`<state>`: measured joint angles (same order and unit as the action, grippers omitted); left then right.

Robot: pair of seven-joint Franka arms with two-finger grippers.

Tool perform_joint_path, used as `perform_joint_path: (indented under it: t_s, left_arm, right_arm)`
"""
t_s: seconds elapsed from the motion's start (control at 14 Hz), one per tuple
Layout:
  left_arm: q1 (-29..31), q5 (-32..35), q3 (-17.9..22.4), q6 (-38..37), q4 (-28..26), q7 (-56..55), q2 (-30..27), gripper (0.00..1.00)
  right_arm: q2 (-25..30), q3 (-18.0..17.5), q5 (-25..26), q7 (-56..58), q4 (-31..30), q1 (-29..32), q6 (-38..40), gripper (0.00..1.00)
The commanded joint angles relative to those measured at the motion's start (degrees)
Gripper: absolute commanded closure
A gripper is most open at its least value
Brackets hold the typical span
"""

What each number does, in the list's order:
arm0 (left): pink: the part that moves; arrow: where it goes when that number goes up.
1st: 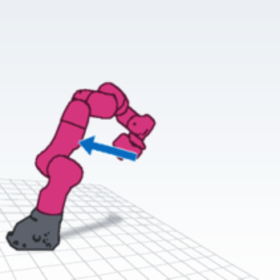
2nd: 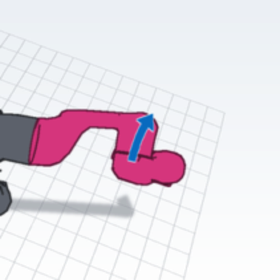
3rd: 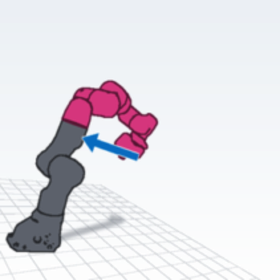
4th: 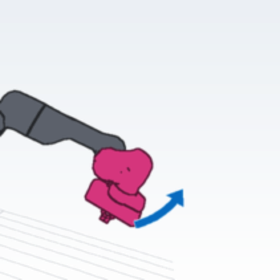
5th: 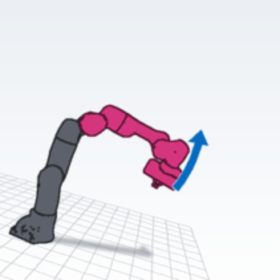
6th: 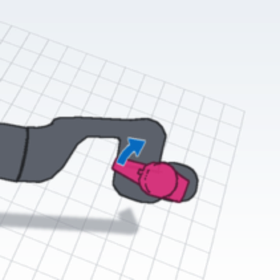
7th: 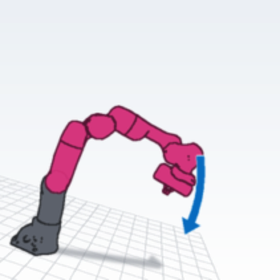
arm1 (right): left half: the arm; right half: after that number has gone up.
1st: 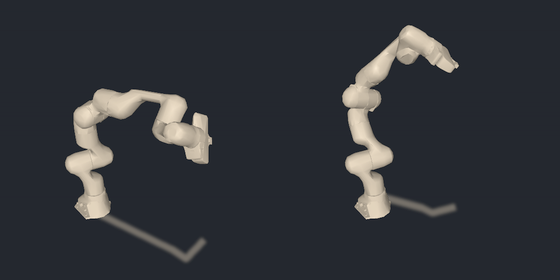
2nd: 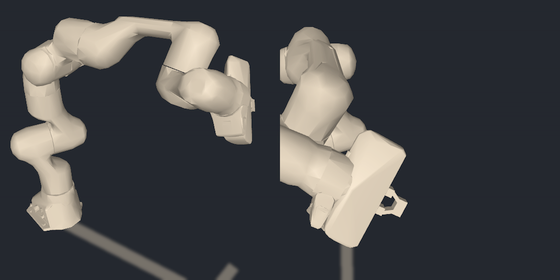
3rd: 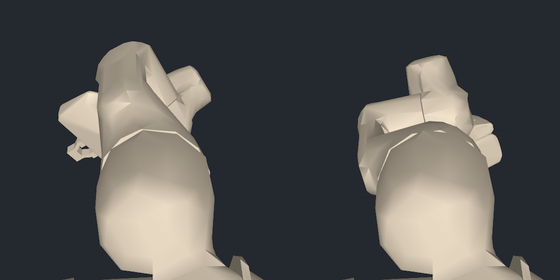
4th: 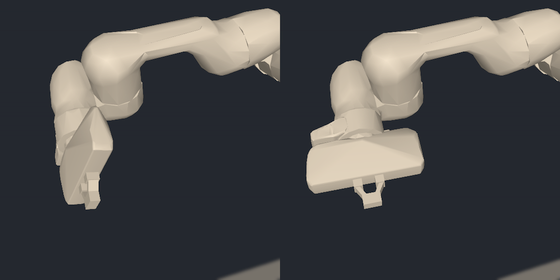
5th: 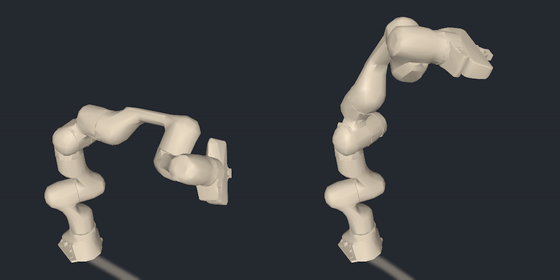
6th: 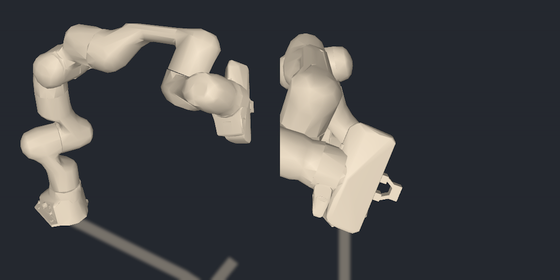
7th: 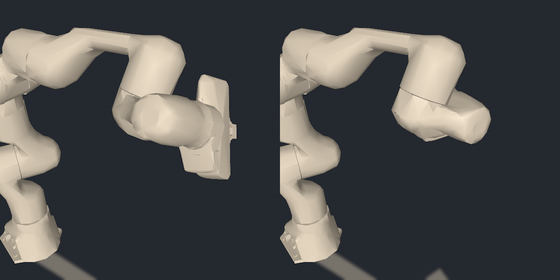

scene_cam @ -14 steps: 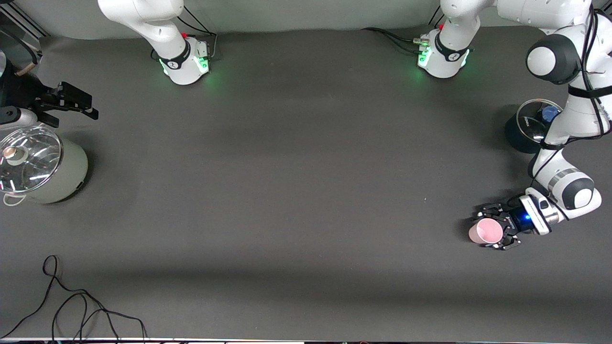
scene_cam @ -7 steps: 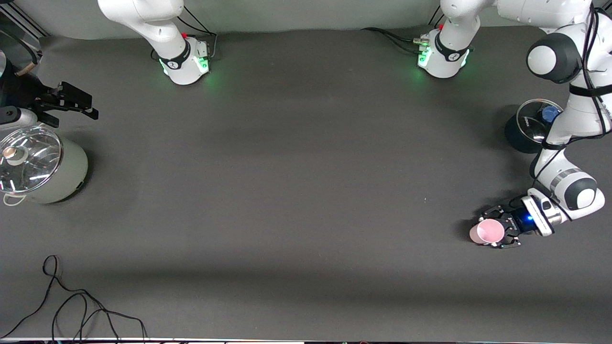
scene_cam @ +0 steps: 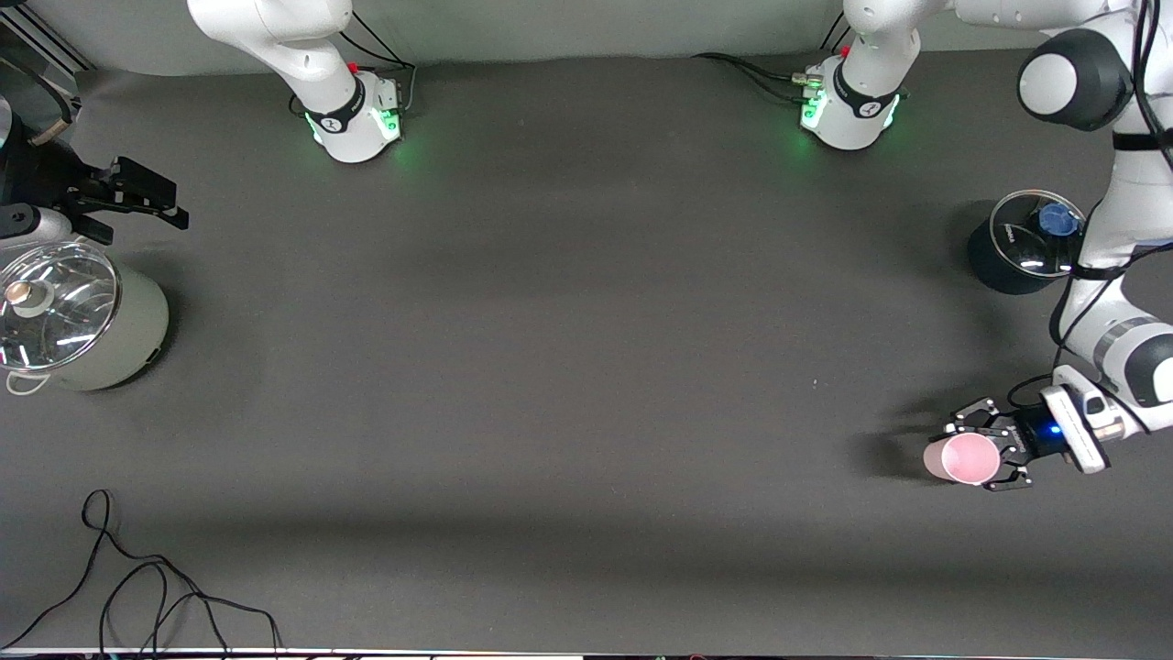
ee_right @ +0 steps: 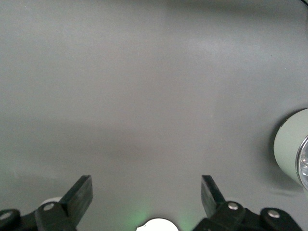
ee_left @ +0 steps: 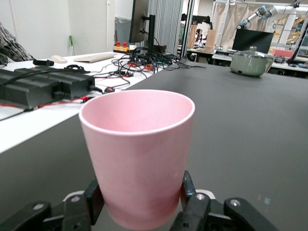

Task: Transfer pink cup from left to right arm
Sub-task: 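Close the left gripper on the pink cup and lift it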

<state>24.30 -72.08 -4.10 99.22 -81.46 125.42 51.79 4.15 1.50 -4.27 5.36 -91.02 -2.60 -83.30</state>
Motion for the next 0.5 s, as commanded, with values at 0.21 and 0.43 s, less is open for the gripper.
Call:
perform_joint_path:
  t_s: [0.21,0.43]
  left_arm:
    - [-5.7,-0.4,0.4,3.5,-13.2,-9.8,-17.2,0.48]
    - [-10.5,-4.5,0.3,8.5,-20.3,-12.0,-25.1,0.48]
  right_arm:
    - [-0.8,0.3,-0.5,0.4,1.4,-0.1,0.6,0.0]
    - [-0.8,0.3,-0.5,-0.3,1.5,-0.3,0.6,0.0]
